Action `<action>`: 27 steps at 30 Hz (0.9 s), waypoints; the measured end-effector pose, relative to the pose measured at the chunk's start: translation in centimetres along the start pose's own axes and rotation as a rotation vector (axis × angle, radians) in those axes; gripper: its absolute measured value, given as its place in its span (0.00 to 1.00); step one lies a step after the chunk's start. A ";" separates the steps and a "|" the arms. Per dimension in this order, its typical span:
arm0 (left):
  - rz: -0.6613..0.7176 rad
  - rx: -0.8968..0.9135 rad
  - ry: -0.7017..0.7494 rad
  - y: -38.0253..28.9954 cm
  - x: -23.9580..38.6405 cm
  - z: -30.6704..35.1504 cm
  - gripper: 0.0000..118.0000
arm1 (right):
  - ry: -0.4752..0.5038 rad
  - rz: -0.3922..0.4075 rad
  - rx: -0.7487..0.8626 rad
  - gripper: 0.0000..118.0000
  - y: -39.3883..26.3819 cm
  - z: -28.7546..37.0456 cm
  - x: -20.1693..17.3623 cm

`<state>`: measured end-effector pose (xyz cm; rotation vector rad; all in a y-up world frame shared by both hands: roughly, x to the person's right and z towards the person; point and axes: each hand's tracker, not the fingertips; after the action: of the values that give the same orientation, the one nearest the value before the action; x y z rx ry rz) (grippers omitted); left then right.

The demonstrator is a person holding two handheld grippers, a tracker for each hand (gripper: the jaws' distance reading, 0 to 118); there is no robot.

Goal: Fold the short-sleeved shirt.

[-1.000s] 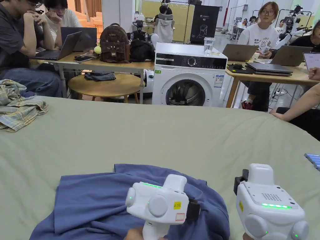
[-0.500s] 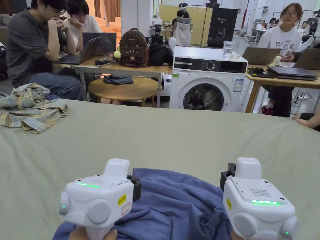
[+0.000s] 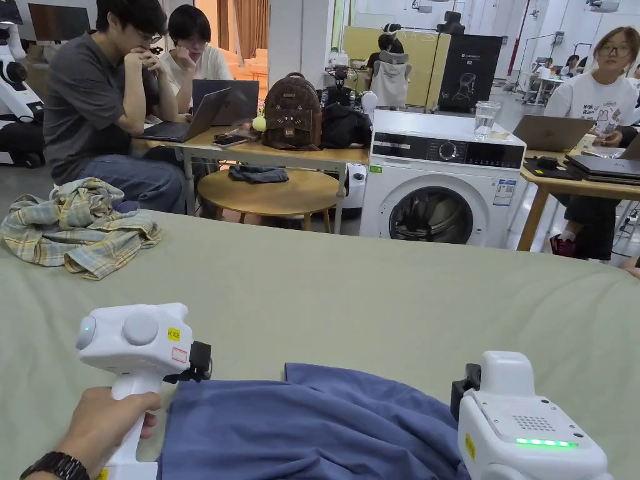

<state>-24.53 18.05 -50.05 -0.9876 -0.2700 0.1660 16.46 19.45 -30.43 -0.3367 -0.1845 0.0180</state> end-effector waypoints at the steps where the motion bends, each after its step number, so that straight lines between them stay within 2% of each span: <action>1: 0.007 -0.015 0.012 0.3 -0.2 -0.8 0.37 | -0.002 0.001 -0.004 0.00 -0.1 -0.1 0.1; 4: 0.004 -0.069 0.111 0.5 -0.3 -3.3 0.43 | -0.014 0.011 -0.013 0.00 -0.4 -0.3 0.5; 8: -0.036 -0.170 0.221 -0.8 0.1 -6.2 0.42 | -0.030 0.031 -0.029 0.00 -0.8 -0.4 1.1; 10: -0.075 -0.074 0.230 -1.3 1.3 -5.6 0.35 | -0.040 0.042 -0.041 0.00 -0.9 -0.5 1.6; 11: -0.078 -0.086 0.241 -1.5 1.3 -5.9 0.25 | -0.042 0.041 -0.045 0.00 -1.0 -0.4 1.9; 12: -0.079 -0.081 0.235 -1.8 1.6 -5.8 0.02 | -0.044 0.036 -0.049 0.00 -1.0 -0.4 2.2; 15: -0.113 -0.055 0.226 -2.3 2.1 -5.3 0.00 | -0.055 0.003 -0.058 0.00 -0.9 -0.5 3.6; 17: -0.159 -0.053 0.172 -2.9 2.4 -4.4 0.00 | -0.067 -0.005 -0.088 0.00 -0.5 -0.9 4.8; 21: -0.120 0.052 0.112 -4.4 2.1 -1.0 0.00 | -0.058 -0.031 -0.176 0.00 0.2 -2.6 7.0; 23: -0.168 0.069 0.130 -5.5 2.6 0.5 0.00 | -0.030 -0.032 -0.279 0.17 0.1 -4.2 8.0; 24: -0.169 0.076 0.128 -5.9 2.6 1.0 0.00 | -0.015 -0.032 -0.321 0.36 -0.2 -5.1 8.2; 25: -0.174 0.081 0.117 -6.2 2.5 1.6 0.00 | 0.015 -0.036 -0.403 0.48 -0.7 -6.3 8.5; 27: -0.161 0.089 0.113 -6.8 2.1 2.1 0.00 | 0.011 -0.002 -0.482 0.51 -1.9 -8.2 8.6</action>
<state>-23.02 16.65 -42.94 -0.8800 -0.2353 -0.0247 26.37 15.40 -35.86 -0.8167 -0.1772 -0.0314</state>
